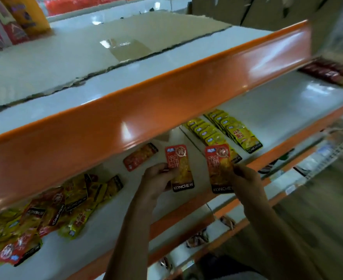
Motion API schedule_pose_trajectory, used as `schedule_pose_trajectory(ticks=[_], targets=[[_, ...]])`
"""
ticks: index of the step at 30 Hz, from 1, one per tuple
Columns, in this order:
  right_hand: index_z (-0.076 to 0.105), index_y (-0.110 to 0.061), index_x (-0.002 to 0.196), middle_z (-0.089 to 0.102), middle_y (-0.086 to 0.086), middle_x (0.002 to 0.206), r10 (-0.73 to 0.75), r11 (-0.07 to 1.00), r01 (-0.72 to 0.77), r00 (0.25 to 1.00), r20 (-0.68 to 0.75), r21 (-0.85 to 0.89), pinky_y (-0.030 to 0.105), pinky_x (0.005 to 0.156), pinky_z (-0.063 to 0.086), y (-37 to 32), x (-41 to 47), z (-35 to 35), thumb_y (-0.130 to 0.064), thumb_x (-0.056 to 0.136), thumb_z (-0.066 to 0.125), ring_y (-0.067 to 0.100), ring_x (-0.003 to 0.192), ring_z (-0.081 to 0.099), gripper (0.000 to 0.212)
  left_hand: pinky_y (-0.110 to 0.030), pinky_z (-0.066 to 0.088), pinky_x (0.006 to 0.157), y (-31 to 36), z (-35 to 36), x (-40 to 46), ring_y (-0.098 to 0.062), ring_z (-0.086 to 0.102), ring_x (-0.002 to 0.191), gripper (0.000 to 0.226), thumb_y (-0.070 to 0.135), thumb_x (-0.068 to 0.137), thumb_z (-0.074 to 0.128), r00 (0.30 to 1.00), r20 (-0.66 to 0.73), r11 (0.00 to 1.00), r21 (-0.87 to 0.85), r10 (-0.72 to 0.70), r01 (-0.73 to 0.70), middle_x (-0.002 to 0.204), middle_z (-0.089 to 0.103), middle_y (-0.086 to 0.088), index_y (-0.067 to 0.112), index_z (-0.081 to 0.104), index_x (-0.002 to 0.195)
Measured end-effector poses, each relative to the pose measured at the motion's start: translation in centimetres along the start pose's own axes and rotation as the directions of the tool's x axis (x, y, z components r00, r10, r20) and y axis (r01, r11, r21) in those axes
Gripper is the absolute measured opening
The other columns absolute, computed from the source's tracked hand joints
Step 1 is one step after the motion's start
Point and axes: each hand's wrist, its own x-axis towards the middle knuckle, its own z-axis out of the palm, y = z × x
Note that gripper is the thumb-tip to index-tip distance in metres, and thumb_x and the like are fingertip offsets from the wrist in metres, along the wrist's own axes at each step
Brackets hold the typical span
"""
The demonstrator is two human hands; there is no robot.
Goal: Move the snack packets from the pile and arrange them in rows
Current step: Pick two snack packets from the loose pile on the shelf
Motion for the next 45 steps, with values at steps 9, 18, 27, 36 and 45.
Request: schedule_pose_trajectory(ticks=[9,18,27,36,45], targets=[[0.063,-0.019,0.093,0.070,0.002,0.092,0.015,1.000,-0.015,0.973,-0.230,0.001,0.028,0.070,0.053,1.3,-1.4,-7.3,-0.018,0.095,0.063,0.015,0.081,0.067,0.002,-0.039,0.059,0.077,0.5,8.4,0.6,-0.033,0.072,0.088,0.011,-0.001,0.089,0.067,0.955,0.294,0.996,-0.094,0.030,-0.003,0.100,0.074,-0.022,-0.001,0.073,0.098],[0.066,-0.013,0.093,0.073,0.011,0.087,0.029,0.998,-0.011,0.936,-0.350,0.054,0.030,0.061,0.053,2.0,1.9,-16.1,-0.026,0.085,0.073,0.022,0.075,0.070,0.017,-0.037,0.057,0.082,2.5,18.8,2.6,-0.026,0.071,0.094,0.015,0.002,0.088,0.069,0.901,0.433,0.999,0.006,0.031,-0.038,0.102,0.075,-0.011,0.013,0.072,0.097],[0.066,-0.014,0.091,0.075,0.001,0.081,0.057,0.988,0.007,0.912,-0.407,0.153,0.012,0.051,0.047,0.8,6.6,-27.4,-0.013,0.092,0.068,0.005,0.064,0.070,0.002,-0.053,0.054,0.094,4.0,31.8,4.2,-0.034,0.071,0.093,0.015,0.009,0.081,0.080,0.905,0.425,0.999,0.038,0.009,-0.027,0.100,0.076,-0.014,0.019,0.079,0.092],[0.066,-0.013,0.097,0.076,0.001,0.088,0.062,0.993,-0.019,0.924,-0.377,0.116,0.022,0.062,0.050,-0.7,12.2,-37.2,-0.017,0.091,0.070,0.013,0.076,0.073,0.009,-0.019,0.042,0.038,6.4,42.6,5.4,-0.011,0.059,0.043,0.017,0.004,0.086,0.072,0.912,0.411,1.000,0.024,0.000,-0.011,0.082,0.071,-0.017,0.000,0.070,0.103],[0.066,-0.018,0.092,0.076,0.000,0.086,0.055,0.997,-0.034,0.948,-0.314,0.072,0.030,0.069,0.055,-1.1,20.7,-40.6,-0.023,0.090,0.070,0.013,0.077,0.073,0.007,-0.032,0.058,0.061,8.8,48.5,11.3,-0.020,0.071,0.071,0.022,0.023,0.076,0.083,0.928,0.373,0.997,0.069,-0.005,-0.022,0.097,0.076,-0.011,0.017,0.074,0.095]])
